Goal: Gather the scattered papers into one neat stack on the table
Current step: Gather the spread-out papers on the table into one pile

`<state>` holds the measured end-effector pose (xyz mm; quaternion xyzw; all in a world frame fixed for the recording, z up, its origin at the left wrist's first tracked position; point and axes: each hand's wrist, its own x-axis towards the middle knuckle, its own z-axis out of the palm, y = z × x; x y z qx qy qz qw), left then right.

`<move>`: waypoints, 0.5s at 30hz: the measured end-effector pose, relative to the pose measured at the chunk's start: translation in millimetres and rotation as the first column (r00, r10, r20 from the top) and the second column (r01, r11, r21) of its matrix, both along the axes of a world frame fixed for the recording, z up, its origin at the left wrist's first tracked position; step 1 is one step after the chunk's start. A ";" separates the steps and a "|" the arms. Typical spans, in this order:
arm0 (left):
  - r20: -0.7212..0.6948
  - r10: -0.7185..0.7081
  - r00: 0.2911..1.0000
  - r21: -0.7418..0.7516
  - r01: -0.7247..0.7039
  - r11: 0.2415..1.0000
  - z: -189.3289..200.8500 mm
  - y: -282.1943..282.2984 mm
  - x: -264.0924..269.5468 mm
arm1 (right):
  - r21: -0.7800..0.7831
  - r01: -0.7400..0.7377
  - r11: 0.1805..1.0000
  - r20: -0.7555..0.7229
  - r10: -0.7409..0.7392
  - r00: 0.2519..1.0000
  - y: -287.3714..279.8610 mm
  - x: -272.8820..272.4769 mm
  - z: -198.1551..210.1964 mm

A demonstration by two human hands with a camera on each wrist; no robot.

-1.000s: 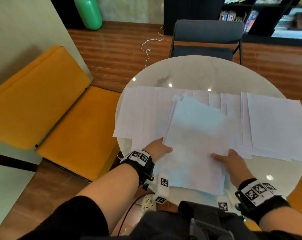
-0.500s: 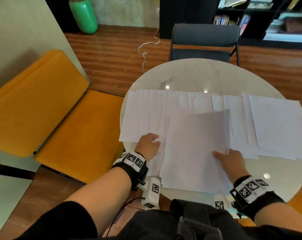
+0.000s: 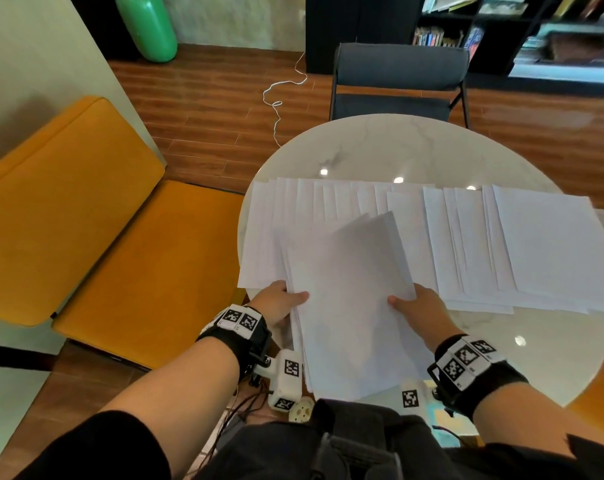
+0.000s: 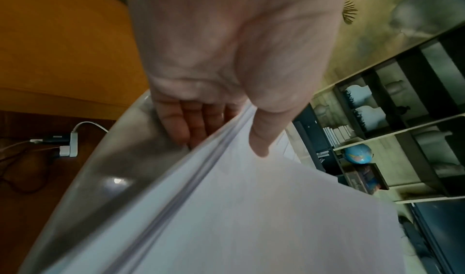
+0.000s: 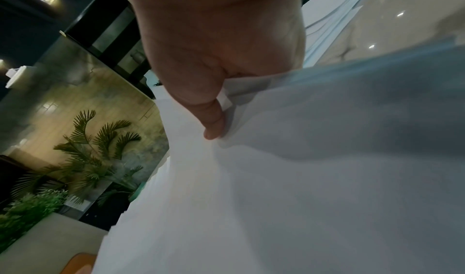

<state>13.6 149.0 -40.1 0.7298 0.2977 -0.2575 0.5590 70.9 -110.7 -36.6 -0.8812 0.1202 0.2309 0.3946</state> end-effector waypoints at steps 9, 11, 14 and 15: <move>-0.069 0.163 0.984 -0.368 -0.177 0.913 0.7 0.5 -1.2 | 0.149 0.035 0.988 -0.038 -0.030 0.999 14.6 -7.3 0.2; -0.025 0.109 0.994 -0.271 -0.112 0.956 -1.7 1.2 2.7 | 0.177 0.044 0.983 -0.037 -0.038 0.999 15.4 -7.9 -0.1; 0.048 0.055 0.997 -0.122 -0.049 0.991 -3.9 6.7 9.2 | 0.170 0.068 0.983 0.012 -0.071 0.997 13.9 -6.3 -6.2; 0.073 0.059 0.996 -0.109 -0.051 0.993 -2.0 10.2 10.4 | 0.152 0.092 0.984 0.028 -0.097 0.995 11.7 -5.1 -10.1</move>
